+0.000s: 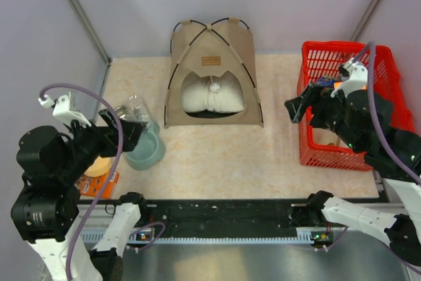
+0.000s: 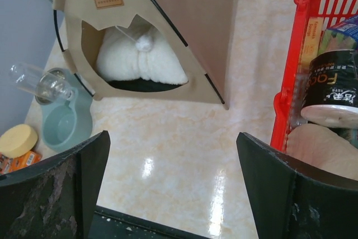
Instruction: Set up the pet tent
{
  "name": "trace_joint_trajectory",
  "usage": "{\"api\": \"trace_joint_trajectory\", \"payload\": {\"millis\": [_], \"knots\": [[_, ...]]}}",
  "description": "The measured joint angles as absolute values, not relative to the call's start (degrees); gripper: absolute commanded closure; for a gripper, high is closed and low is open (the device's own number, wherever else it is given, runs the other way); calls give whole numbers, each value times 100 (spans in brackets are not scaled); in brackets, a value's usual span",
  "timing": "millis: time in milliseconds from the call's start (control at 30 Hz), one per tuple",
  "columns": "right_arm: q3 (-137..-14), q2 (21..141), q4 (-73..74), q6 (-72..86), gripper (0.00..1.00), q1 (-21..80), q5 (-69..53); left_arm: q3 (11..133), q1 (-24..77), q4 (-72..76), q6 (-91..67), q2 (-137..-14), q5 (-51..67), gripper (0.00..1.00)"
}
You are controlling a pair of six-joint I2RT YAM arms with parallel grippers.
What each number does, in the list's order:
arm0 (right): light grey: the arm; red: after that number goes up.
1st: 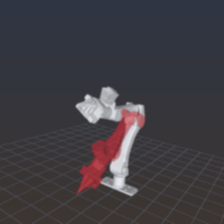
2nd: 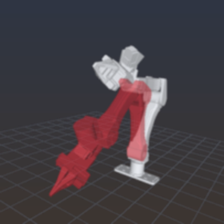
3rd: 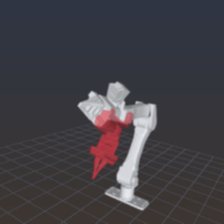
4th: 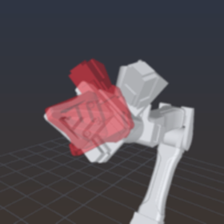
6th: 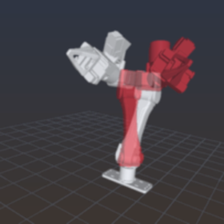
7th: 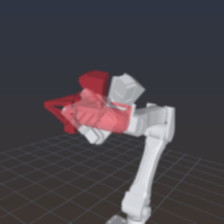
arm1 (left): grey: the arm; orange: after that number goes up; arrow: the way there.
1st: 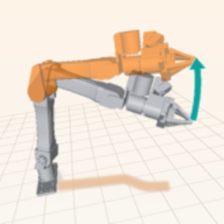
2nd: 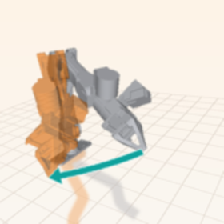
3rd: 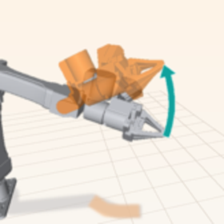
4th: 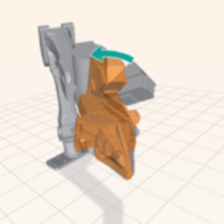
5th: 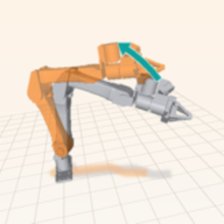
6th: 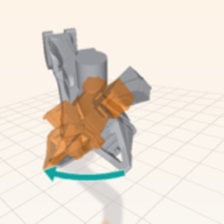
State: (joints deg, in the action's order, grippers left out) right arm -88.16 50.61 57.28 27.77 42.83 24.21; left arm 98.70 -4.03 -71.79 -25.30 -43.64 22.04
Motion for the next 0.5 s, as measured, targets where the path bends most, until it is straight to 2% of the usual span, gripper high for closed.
{"api": "trace_joint_trajectory", "payload": {"millis": [500], "knots": [[-8825, 4751, 5736, 3312, 4, 4283, 2408, 10254, 30, -7675, -2425, -4230, 1544, 1]]}}
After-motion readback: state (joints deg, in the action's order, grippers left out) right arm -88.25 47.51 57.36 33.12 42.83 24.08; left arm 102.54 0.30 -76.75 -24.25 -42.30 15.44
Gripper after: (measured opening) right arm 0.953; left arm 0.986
